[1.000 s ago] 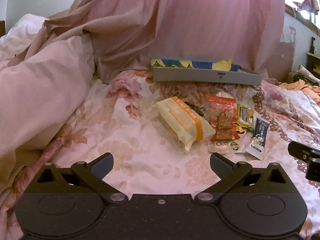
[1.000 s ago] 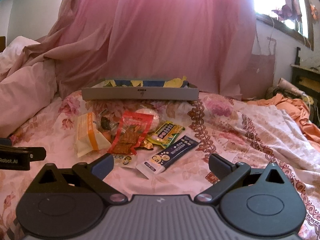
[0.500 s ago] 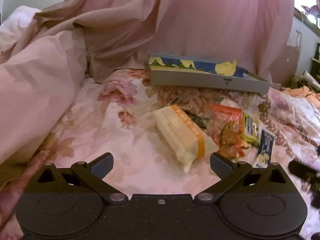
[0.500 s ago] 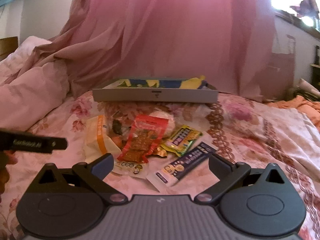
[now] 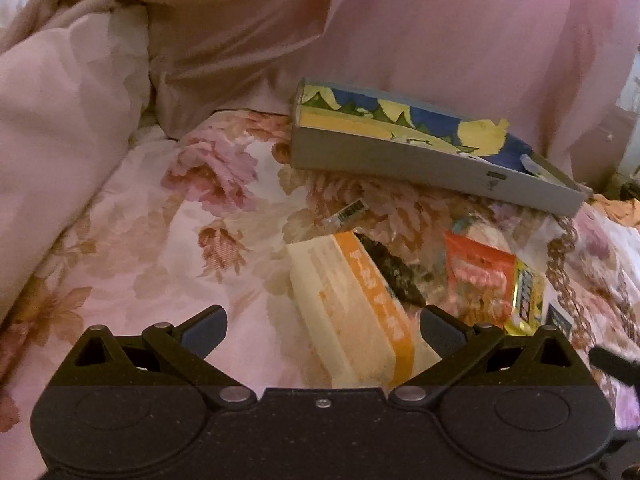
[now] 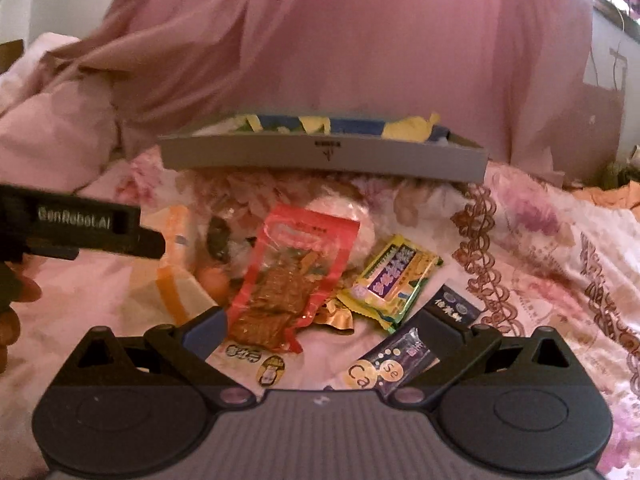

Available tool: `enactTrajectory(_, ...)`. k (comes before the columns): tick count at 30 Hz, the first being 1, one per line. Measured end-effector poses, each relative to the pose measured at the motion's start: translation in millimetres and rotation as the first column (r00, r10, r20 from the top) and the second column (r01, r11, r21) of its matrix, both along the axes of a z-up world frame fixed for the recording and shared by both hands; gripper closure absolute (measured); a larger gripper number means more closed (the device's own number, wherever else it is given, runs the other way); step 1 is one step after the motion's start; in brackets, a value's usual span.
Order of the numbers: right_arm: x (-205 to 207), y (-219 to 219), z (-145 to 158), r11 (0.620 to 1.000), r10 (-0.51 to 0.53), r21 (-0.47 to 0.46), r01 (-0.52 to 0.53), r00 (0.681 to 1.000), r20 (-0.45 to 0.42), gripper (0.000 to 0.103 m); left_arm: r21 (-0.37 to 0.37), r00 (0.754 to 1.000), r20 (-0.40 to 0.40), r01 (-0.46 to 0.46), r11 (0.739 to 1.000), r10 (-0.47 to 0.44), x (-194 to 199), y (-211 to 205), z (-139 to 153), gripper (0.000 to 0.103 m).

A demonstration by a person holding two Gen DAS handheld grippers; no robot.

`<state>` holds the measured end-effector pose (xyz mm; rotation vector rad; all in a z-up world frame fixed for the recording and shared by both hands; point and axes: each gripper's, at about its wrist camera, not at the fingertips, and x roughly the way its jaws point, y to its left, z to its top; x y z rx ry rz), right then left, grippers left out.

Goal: Organize snacks
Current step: 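Grasp the cream bread package with the left tool while the right tool approaches the red packet, then close the right tool on the red spicy-strip packet and lift it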

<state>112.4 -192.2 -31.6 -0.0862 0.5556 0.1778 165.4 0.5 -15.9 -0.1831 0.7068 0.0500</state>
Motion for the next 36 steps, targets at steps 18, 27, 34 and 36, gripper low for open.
enactTrajectory(18,45,24,-26,0.998,-0.026,-0.054,0.023,0.997,-0.069,0.000,-0.076,0.995,-0.102,-0.007,0.997,-0.001,36,7,-20,0.014)
enactTrajectory(27,58,30,-31,1.000,-0.007,-0.027,0.005,0.997,-0.077,0.009,-0.176,0.989,-0.127,0.048,0.983,-0.071,40,9,-26,0.033)
enactTrajectory(34,46,28,-32,0.999,0.029,0.021,-0.027,0.995,-0.092,0.025,-0.221,0.988,-0.125,0.057,0.974,-0.086,32,16,-26,0.043)
enactTrajectory(36,42,28,-31,0.999,0.033,0.014,-0.032,0.995,-0.092,0.031,-0.225,0.987,-0.124,0.069,0.972,-0.099,26,17,-26,0.045)
